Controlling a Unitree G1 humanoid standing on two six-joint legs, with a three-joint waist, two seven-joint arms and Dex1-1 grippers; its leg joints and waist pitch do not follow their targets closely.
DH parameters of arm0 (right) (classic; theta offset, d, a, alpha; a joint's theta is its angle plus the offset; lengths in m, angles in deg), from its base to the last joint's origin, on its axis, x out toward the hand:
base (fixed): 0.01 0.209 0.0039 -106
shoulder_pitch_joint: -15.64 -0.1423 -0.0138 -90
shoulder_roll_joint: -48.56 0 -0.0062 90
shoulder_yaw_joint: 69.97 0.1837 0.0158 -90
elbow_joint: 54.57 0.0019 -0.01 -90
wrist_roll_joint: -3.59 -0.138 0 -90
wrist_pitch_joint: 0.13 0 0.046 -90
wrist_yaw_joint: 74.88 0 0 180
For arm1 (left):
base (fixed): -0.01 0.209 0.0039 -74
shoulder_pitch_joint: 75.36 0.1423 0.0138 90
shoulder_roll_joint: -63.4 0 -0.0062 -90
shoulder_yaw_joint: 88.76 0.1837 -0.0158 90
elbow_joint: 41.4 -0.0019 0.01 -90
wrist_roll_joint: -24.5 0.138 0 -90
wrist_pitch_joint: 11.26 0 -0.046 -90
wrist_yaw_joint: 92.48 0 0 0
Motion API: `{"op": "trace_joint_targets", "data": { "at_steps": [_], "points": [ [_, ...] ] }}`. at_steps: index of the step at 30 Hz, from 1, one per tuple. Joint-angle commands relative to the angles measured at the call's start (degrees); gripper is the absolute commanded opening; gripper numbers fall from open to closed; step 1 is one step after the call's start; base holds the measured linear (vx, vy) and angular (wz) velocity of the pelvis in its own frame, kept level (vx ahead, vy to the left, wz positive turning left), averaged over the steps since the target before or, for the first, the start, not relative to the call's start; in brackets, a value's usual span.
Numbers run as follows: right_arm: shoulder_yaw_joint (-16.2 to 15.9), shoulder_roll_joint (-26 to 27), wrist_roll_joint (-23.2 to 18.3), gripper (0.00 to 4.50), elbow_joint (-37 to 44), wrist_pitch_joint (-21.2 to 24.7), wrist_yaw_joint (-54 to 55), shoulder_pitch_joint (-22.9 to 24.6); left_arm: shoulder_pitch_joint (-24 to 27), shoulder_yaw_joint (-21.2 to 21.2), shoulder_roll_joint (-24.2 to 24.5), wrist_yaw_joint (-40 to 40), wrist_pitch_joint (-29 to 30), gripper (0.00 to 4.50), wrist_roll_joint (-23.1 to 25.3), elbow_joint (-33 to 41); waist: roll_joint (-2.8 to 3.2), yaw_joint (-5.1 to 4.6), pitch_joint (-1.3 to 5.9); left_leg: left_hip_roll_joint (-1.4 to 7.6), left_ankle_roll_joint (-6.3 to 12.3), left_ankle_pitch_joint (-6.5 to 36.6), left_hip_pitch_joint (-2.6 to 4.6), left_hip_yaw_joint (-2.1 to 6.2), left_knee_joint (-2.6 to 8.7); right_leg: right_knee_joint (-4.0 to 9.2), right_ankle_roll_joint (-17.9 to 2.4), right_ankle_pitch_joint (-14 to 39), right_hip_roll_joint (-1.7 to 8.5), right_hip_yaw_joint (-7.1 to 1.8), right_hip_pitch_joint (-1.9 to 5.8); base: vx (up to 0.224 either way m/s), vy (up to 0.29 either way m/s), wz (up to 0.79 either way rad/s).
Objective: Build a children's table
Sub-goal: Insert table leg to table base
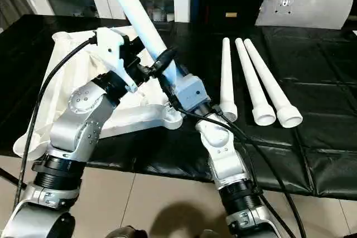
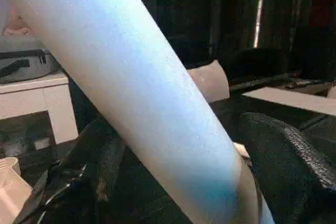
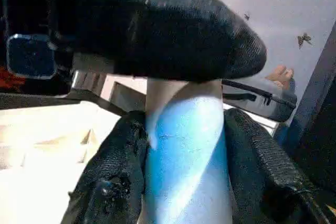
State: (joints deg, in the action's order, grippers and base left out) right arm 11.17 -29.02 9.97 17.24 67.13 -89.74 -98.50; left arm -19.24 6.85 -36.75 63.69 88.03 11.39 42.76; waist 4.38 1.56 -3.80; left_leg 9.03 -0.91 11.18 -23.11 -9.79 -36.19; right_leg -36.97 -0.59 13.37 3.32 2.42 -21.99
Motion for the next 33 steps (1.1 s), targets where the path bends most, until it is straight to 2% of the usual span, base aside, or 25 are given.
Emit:
{"op": "trace_joint_targets", "data": {
  "at_steps": [1, 2, 10, 11, 12, 20, 27, 33],
  "points": [
    [-0.47, 0.15, -0.40, 1.84, -0.10, -0.60, -0.16, -0.83, 0.28, 1.42, 0.17, -1.33, -1.06, 3.43, 1.28, -0.93, -0.27, -0.39, 4.42, 3.88, 4.42, 7.51, 1.27, 1.59, 4.34, 4.37, -13.96, -1.33, 4.73, -2.71, 2.54, 0.000, 0.000, 0.00],
    [-0.52, 0.15, -0.39, 1.84, -0.20, -0.68, -0.20, -0.82, 0.17, 1.39, 0.14, -1.27, -1.39, 3.33, 1.58, -1.58, -0.06, -0.36, 4.45, 3.90, 4.41, 7.58, 1.32, 1.61, 4.33, 4.38, -14.06, -1.43, 4.73, -2.69, 2.49, 0.000, 0.000, 0.00],
    [-0.55, -0.09, -0.34, 1.84, -0.65, -1.37, -0.41, -0.08, -0.06, 1.35, 0.80, -1.85, -2.20, 2.79, 2.21, -3.36, -0.11, -0.36, 4.45, 3.93, 4.13, 8.28, 1.30, 1.62, 4.42, 4.31, -14.45, -1.82, 4.77, -2.68, 2.57, 0.000, 0.000, 0.00],
    [-0.59, -0.11, -0.28, 1.84, -0.66, -1.36, -0.39, -0.06, -0.05, 1.22, 0.79, -2.37, -1.73, 2.75, 1.76, -3.46, -0.10, -0.35, 4.44, 3.94, 4.16, 8.32, 1.32, 1.63, 4.44, 4.33, -14.45, -1.76, 4.76, -2.67, 2.54, 0.000, 0.000, 0.00],
    [-0.63, -0.13, -0.21, 1.84, -0.68, -1.38, -0.36, -0.06, -0.01, 0.98, 0.60, -2.78, -1.18, 2.71, 1.08, -3.44, 0.16, -0.37, 4.41, 3.95, 4.03, 8.62, 1.35, 1.62, 4.45, 4.37, -14.48, -1.60, 4.73, -2.66, 2.47, 0.000, 0.000, 0.00],
    [-1.00, -0.19, 0.28, 1.84, -1.08, -1.88, -0.21, -0.12, 0.60, -1.05, -2.88, -3.96, 4.06, 2.30, -6.18, -1.44, 0.03, -0.33, 4.45, 3.91, 4.00, 8.55, 1.35, 1.54, 4.36, 4.27, -15.22, -2.31, 4.75, -2.71, 2.52, 0.000, 0.000, 0.00],
    [-1.15, -0.40, 0.24, 1.84, -1.11, -1.88, -0.49, -0.09, 1.05, -1.41, -4.05, -3.71, 6.55, 2.03, -7.68, -1.09, -0.21, -0.38, 4.40, 3.92, 4.82, 8.30, 1.27, 1.54, 4.33, 4.41, -15.11, -1.74, 4.71, -2.68, 2.61, 0.000, 0.000, 0.00],
    [-1.79, -0.22, 0.28, 1.84, -1.63, -1.97, -1.07, 0.16, 1.53, -3.83, -5.36, -3.36, 9.95, 1.97, -11.85, -0.36, -0.26, -0.37, 4.32, 3.86, 4.59, 8.78, 1.26, 1.46, 4.36, 4.51, -15.21, -0.32, 4.68, -2.68, 2.54, 0.000, 0.000, 0.00]
  ]
}}
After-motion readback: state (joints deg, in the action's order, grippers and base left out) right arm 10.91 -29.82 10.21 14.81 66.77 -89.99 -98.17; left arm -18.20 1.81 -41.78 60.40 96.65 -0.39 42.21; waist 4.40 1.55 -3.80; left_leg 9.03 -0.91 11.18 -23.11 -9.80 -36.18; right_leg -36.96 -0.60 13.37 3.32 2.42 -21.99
